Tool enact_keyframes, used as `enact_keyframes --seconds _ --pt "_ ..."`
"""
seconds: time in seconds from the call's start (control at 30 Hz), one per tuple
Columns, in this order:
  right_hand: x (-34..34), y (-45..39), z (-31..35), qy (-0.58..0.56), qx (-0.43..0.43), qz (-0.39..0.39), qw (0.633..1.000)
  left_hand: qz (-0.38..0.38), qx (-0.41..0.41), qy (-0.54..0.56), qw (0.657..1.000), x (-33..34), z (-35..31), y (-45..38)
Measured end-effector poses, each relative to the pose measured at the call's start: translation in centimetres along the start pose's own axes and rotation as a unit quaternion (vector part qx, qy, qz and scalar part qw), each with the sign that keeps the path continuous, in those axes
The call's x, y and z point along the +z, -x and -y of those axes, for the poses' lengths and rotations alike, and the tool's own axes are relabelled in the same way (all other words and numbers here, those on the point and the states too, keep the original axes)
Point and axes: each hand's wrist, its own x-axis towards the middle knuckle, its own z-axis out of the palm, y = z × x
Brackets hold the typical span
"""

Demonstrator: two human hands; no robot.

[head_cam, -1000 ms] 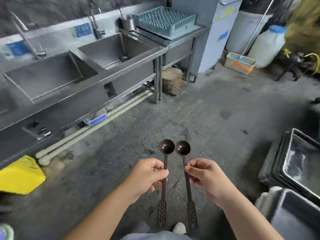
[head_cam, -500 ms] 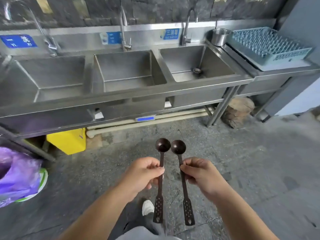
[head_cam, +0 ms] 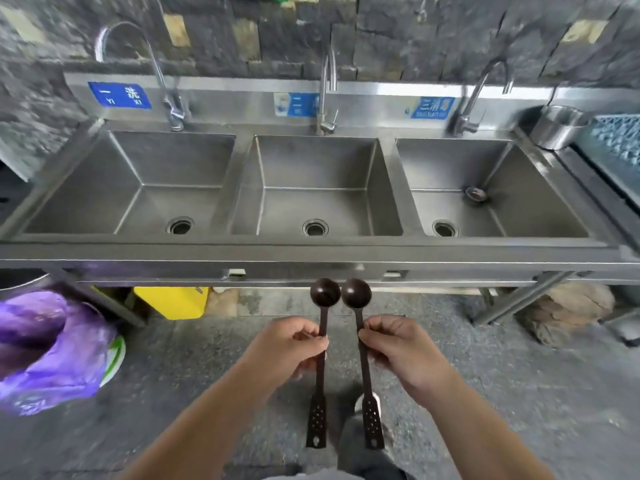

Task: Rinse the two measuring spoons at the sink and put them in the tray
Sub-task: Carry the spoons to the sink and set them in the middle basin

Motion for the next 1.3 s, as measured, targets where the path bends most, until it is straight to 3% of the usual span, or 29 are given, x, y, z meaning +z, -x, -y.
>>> enact_keyframes --seconds 0.27,0.5,0.7,0.93,1.13,1.3 --pt "-5.9 -16.4 5.2 0.034 -0.004 0.061 0.998 -0.067 -0.021 0.007 0.998 -1.8 -5.5 -15.1" --pt "-9.6 -28.4 10.0 0.054 0.012 0.057 0.997 -0.104 -0.08 0.064 0.989 -3.0 -10.4 -25.9" --pt "-9.9 -36.7 10.9 0.007 0.076 0.032 0.997 -0.125 -0.12 0.079 0.982 -5.8 -11.3 -34.1" --pt "-8.9 -46.9 8.5 -0.034 0.168 -0.056 0.984 -0.136 -0.203 0.156 0.957 -11.1 -8.0 -45.3" --pt "-7.7 -54.9 2.2 -0.043 0.259 -0.168 0.95 -0.128 -0.244 0.094 0.957 -13.8 -0.3 -53.7" --pt "-6.5 -58.9 -4.2 -0.038 0.313 -0.196 0.929 -0.122 -0.262 0.034 0.957 -13.4 7.5 -58.5"
